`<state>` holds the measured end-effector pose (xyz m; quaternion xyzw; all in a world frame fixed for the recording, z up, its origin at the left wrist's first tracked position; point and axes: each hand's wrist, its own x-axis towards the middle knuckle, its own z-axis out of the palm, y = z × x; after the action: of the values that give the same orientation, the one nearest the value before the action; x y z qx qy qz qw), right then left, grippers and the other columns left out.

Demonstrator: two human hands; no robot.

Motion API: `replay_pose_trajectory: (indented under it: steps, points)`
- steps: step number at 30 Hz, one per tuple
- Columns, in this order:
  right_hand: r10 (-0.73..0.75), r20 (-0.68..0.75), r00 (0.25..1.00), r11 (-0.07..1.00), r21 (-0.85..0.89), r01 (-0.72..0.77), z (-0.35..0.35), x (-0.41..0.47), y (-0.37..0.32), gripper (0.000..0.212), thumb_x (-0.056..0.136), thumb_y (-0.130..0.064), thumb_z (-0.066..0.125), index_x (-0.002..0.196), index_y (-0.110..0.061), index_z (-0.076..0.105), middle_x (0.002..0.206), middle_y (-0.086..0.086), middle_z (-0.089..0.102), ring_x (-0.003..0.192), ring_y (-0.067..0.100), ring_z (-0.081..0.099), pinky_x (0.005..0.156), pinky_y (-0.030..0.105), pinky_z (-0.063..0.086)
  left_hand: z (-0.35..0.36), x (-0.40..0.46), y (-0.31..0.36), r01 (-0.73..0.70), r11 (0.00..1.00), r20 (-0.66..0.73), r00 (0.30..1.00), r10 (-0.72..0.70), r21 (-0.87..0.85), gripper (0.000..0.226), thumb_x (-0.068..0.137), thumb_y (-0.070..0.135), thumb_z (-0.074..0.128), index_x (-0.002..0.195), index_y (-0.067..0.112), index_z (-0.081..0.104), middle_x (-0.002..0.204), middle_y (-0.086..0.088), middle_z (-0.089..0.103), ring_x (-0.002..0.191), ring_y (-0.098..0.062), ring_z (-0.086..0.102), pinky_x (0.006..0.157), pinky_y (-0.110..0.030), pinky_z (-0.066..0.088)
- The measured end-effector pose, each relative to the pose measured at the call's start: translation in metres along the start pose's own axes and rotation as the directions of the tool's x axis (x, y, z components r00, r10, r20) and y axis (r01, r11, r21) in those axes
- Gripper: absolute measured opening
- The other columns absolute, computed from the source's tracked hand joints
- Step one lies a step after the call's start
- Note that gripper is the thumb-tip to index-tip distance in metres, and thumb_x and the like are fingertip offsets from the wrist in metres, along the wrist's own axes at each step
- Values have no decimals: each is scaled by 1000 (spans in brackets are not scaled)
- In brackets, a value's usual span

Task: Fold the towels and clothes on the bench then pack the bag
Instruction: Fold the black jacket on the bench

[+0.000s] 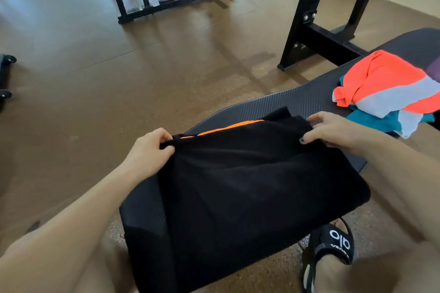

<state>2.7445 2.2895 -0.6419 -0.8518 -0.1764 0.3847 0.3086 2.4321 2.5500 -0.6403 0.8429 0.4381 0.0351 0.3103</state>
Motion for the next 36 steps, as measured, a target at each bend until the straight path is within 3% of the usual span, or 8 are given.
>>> replay_pose_trajectory:
  steps: [4,11,14,19,23,28,31,36]
  points:
    - [-101,-113,988,985,127,116,9,1,-11,68,78,-25,84,136,-24,49,121,1,61,106,20,62,89,38,51,1,6,-1,20,995,5,1000,-20,100,6,90,16,58,93,21,60,91,2,64,85,-21,58,67,-31,40]
    - [-226,-277,934,960,96,261,19,7,-24,46,83,4,64,123,-17,57,118,3,65,109,20,61,92,36,52,-3,9,-8,34,984,6,999,-35,174,5,91,21,56,85,22,57,87,2,62,80,-16,56,62,-32,39]
    - [-271,-288,919,963,-79,259,25,14,-20,41,86,-3,68,122,-16,54,113,2,64,107,20,61,90,35,49,-1,11,-16,22,968,20,999,-28,252,2,90,24,56,90,24,54,94,2,62,84,-18,57,67,-34,43]
    - [-365,-316,876,916,-292,276,36,23,-20,39,93,-10,64,128,-14,49,107,1,59,98,20,56,85,33,43,-2,12,-20,-37,987,71,997,26,154,38,94,31,58,131,29,49,121,3,51,113,-17,54,101,-39,46]
    - [-390,-327,861,880,-406,245,36,31,-24,45,88,-3,62,130,-13,48,114,6,59,107,26,59,89,40,50,-2,13,-22,-120,973,129,987,96,195,30,93,39,60,123,35,58,113,7,58,112,-14,54,97,-36,46]
    - [-567,-70,821,700,-567,435,43,33,-37,70,82,-16,67,148,-20,43,147,4,48,136,26,42,111,46,40,-4,16,-21,-167,976,71,985,158,140,13,89,32,68,99,27,61,97,5,64,99,-17,58,86,-36,47]
    - [-565,56,823,562,-705,434,47,36,-40,64,79,-23,70,141,-22,51,136,2,56,127,24,48,107,43,42,-3,15,-19,-145,987,85,987,139,68,25,83,33,74,103,29,60,99,8,66,97,-14,61,88,-37,51]
    - [-578,54,814,513,-752,414,49,35,-46,37,84,-22,67,121,-20,65,111,0,66,104,20,58,92,37,50,-2,15,-13,-158,985,188,972,143,72,21,85,23,74,103,26,64,96,7,67,91,-11,62,79,-34,53]
